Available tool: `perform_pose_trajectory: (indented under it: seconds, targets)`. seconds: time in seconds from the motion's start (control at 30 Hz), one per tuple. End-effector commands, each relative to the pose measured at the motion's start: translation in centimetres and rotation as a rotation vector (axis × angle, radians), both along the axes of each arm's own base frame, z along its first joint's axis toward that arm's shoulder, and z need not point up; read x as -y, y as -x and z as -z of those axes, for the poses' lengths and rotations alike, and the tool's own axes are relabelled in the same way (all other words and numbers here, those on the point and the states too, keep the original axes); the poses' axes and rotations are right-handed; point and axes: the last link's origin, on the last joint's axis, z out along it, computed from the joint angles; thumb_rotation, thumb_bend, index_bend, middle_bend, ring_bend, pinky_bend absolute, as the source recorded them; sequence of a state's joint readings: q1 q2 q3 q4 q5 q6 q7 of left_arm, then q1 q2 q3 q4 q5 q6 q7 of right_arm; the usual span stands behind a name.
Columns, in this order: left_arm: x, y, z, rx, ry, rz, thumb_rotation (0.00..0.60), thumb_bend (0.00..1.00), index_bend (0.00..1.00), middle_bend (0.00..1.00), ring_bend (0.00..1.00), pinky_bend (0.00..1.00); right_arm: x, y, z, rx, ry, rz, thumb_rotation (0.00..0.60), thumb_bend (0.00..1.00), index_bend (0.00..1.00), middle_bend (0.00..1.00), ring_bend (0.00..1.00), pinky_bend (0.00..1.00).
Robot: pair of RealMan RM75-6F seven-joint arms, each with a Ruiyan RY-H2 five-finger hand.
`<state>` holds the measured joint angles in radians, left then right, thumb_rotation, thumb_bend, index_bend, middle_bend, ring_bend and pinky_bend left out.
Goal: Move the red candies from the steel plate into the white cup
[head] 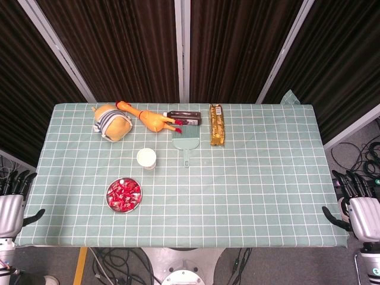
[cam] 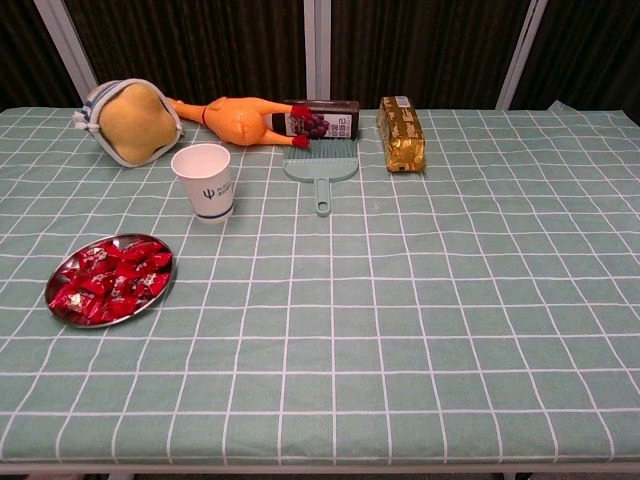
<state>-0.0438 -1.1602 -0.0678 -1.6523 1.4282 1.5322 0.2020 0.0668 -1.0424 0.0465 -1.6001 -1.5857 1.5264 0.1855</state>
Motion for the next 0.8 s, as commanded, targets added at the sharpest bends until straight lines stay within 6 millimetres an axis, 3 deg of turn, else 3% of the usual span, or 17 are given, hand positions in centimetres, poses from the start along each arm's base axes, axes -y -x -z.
perform_pose_trajectory:
  seconds: [0.03, 0.4, 0.53, 0.67, 0.8]
  targets:
    - [0.0, 0.0, -0.1, -0.001, 0.001, 0.004, 0.6, 0.0, 0.2, 0.23, 0.11, 0.18, 0.0, 0.0, 0.0, 0.003, 0.003, -0.005, 0.6, 0.22, 0.0, 0.13, 0.0, 0.06]
    - [-0.9, -0.7, 0.4, 0.046, 0.039, 0.051, 0.6, 0.0, 0.21, 0.23, 0.11, 0.18, -0.3, 0.1, -0.4, 0.008, 0.024, -0.007, 0.6, 0.22, 0.0, 0.13, 0.0, 0.06]
    - [-3.3, -1.6, 1.3, 0.118, 0.118, 0.119, 0.6, 0.07, 0.29, 0.23, 0.11, 0.18, -0.1, 0.0, -0.4, 0.004, 0.024, -0.015, 0.6, 0.22, 0.0, 0.13, 0.0, 0.06]
    - [-6.1, -2.8, 3.0, 0.227, 0.22, 0.166, 0.6, 0.23, 0.45, 0.26, 0.16, 0.18, 0.1, -0.2, -0.3, 0.007, 0.023, -0.022, 0.6, 0.22, 0.0, 0.13, 0.0, 0.06]
    - [-8.7, -3.8, 5.6, 0.262, 0.311, 0.194, 0.6, 0.25, 0.46, 0.29, 0.18, 0.19, 0.1, -0.1, -0.1, 0.012, 0.019, -0.02, 0.6, 0.22, 0.0, 0.13, 0.0, 0.06]
